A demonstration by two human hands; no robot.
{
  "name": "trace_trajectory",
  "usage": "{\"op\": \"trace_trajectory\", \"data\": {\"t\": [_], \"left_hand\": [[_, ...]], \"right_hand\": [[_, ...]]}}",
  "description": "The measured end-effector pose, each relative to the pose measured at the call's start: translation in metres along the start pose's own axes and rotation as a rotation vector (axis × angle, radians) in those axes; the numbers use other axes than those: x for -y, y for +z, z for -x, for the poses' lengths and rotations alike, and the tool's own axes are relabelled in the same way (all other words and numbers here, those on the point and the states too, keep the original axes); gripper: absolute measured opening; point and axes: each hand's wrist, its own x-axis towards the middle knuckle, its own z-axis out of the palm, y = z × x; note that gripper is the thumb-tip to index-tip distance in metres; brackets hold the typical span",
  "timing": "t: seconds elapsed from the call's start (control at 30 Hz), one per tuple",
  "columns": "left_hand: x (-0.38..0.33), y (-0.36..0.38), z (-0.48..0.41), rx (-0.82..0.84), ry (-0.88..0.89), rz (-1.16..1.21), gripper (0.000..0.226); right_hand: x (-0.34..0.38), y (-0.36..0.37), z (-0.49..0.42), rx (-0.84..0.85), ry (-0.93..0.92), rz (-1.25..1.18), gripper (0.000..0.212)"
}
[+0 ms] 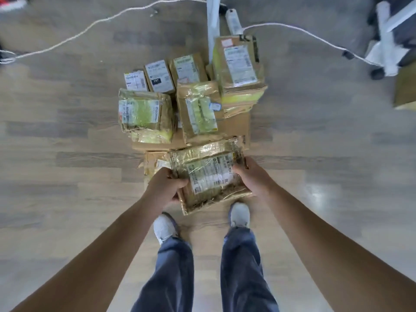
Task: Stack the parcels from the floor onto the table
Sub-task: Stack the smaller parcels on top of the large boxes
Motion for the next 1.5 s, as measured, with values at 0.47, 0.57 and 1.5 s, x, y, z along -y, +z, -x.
{"op": "trace_trajectory", "data": {"t": [0.47, 0.57, 1.5], "left_hand": [[-0.248, 0.108, 0.216, -0.080, 0.462, -0.190, 0.046], [-0.294, 0.137, 0.249, -0.118, 0.651, -0.376, 0.056], [-0.726, 0.365, 0.308, -0.293, 1.671, -0.795, 0.029]], "right_hand": [[0.047, -0.279, 0.189, -0.367, -0.230, -0.039, 0.007], [0.051, -0.340, 0.217, -0.428, -0.272, -0.015, 0.011], [0.218, -0.771, 0.233, -1.060, -0.455, 0.152, 0.017]]}}
